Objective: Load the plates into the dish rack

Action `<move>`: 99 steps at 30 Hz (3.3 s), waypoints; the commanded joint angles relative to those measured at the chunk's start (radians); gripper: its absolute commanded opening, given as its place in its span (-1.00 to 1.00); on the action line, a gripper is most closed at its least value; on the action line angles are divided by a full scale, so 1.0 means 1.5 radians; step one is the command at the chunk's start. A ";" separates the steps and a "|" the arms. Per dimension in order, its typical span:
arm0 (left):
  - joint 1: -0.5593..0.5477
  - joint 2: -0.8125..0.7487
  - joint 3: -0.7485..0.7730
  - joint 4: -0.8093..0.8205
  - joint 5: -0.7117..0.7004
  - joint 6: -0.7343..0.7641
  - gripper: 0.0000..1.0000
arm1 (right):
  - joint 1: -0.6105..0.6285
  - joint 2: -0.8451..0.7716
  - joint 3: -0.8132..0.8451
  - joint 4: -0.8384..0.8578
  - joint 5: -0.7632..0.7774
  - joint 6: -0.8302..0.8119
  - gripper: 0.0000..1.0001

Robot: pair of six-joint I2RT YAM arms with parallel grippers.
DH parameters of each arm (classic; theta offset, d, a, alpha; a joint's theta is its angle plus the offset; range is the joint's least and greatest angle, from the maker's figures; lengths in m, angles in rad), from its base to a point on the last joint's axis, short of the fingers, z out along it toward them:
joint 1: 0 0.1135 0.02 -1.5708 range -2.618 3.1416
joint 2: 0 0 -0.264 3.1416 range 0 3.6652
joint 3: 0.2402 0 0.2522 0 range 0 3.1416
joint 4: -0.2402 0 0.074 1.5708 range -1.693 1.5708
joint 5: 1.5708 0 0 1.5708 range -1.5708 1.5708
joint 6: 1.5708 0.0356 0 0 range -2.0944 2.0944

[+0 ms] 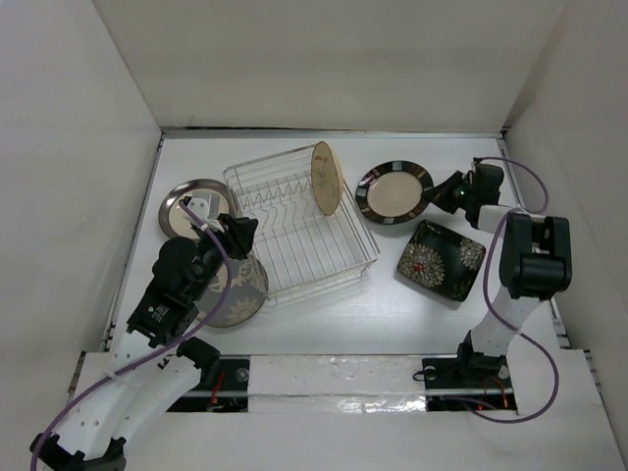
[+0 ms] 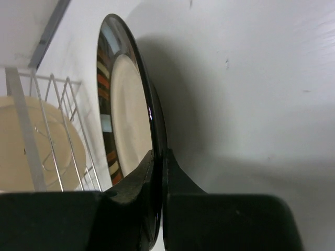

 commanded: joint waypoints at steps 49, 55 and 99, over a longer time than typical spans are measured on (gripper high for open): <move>0.001 -0.044 0.009 0.024 -0.006 0.002 -0.60 | 0.650 -0.027 0.644 -0.395 0.972 -0.491 -1.00; 0.001 -0.039 0.009 0.020 -0.015 -0.001 -0.59 | 0.662 0.003 0.619 -0.381 0.989 -0.488 -1.00; 0.001 0.068 0.020 0.005 -0.111 -0.004 -0.47 | 0.549 -0.449 -0.004 -0.110 0.652 -0.226 -1.00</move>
